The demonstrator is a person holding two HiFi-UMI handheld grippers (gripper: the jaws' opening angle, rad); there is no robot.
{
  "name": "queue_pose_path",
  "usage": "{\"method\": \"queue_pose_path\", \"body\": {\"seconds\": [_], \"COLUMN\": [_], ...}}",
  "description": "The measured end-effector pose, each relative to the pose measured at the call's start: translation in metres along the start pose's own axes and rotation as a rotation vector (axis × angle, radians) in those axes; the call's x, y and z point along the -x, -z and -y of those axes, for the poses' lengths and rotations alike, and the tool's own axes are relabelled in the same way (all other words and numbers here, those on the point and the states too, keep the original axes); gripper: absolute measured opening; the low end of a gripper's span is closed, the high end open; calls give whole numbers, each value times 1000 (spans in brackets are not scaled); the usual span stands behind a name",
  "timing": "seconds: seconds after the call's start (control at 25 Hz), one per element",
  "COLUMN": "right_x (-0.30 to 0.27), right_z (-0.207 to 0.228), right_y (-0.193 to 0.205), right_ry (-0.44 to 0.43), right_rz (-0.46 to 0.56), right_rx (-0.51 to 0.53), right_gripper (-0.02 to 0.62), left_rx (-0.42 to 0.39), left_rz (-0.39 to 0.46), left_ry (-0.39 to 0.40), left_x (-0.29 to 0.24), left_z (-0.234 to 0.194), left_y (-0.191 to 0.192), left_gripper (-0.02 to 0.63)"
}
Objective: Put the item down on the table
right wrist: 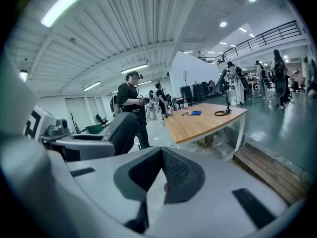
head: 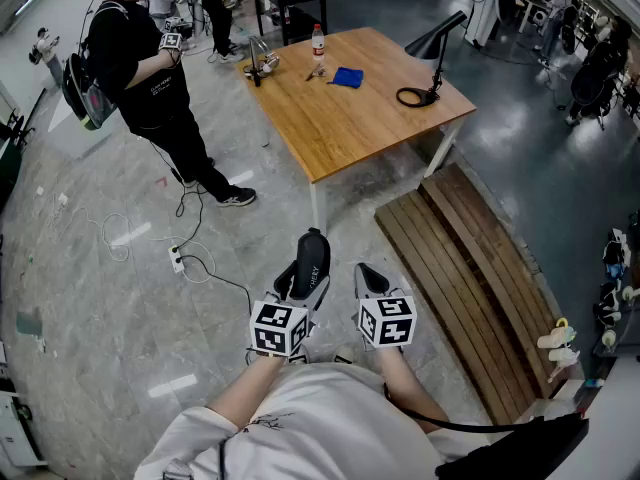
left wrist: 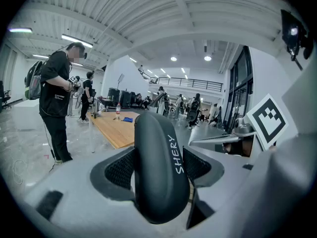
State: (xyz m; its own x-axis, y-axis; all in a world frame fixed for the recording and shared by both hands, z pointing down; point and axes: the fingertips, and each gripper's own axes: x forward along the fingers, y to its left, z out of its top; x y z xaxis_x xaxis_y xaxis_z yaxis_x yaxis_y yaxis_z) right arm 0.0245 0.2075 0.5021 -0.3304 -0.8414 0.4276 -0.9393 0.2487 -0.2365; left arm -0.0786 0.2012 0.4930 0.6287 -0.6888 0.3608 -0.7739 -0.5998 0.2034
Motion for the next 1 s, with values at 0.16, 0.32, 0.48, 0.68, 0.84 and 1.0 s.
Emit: {"method": "queue_pose_path", "body": {"seconds": [0.16,0.32,0.48,0.68,0.84,1.0], "right_x": [1,1,-4,-26,-65,-113], "right_z": [18,36,57,74,89,99], "right_y": [-4,-5,-2,-11,-24,-49], "right_ry": [1,-2,12,30,46,65], "right_rz": [6,9,-5,-9,-20,-25], "right_rx": [0,-3,-21,-30,-34,-35], "right_gripper": [4,5,3,3,4,3], "left_rx": [10,2,0,-3,4,6], "left_rz": [3,3,-15,-23,-26,-32], "left_ry": [-16,-32,-33,-25,-9,20], "left_x": [-11,-23,-38,-66,-105,-145], "left_z": [4,8,9,-6,-32,-66], "left_y": [-4,-6,-5,-12,-21,-41], "left_gripper": [313,313,313,313,313,313]}}
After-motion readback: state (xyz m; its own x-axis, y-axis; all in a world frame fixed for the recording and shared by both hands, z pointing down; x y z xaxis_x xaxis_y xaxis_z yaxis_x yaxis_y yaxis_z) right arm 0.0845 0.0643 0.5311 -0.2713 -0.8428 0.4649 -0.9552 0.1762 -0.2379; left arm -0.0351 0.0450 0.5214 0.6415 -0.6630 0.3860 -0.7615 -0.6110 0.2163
